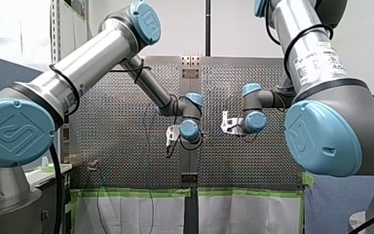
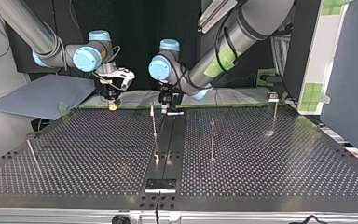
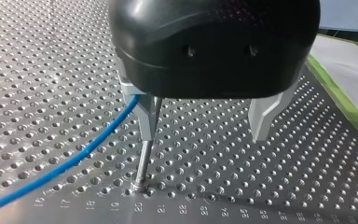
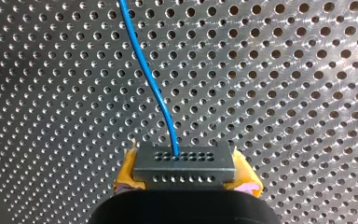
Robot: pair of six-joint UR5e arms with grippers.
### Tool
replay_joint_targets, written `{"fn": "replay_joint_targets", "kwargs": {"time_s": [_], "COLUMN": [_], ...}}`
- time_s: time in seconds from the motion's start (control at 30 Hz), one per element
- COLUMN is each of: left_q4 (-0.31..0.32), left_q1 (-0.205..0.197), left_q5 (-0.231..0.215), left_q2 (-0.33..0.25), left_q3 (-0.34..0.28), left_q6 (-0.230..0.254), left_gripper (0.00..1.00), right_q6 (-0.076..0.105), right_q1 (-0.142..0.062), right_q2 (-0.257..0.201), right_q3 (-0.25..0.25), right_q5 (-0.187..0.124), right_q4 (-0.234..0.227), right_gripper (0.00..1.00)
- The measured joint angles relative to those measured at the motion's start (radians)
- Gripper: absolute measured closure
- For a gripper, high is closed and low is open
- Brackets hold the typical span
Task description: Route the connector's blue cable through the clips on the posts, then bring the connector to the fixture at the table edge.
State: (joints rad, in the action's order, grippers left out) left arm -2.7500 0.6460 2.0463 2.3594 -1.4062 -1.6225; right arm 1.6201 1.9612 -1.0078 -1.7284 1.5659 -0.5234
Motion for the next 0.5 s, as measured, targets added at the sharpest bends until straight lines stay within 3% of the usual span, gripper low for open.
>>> {"fn": "replay_joint_targets", "kwargs": {"time_s": [0.5], "left_q4": [0.073], "left_q1": [0.007], "left_q5": [-0.023], "left_q2": [-0.033], "left_q3": [-0.102], "left_q6": [-0.003], "left_gripper": [0.02], "right_q6": [-0.001], "right_q1": [0.001], "right_q2": [-0.001], "right_q3": [0.0], "right_q5": [-0.003], "right_q4": [0.005], "right_gripper": [1.0]}}
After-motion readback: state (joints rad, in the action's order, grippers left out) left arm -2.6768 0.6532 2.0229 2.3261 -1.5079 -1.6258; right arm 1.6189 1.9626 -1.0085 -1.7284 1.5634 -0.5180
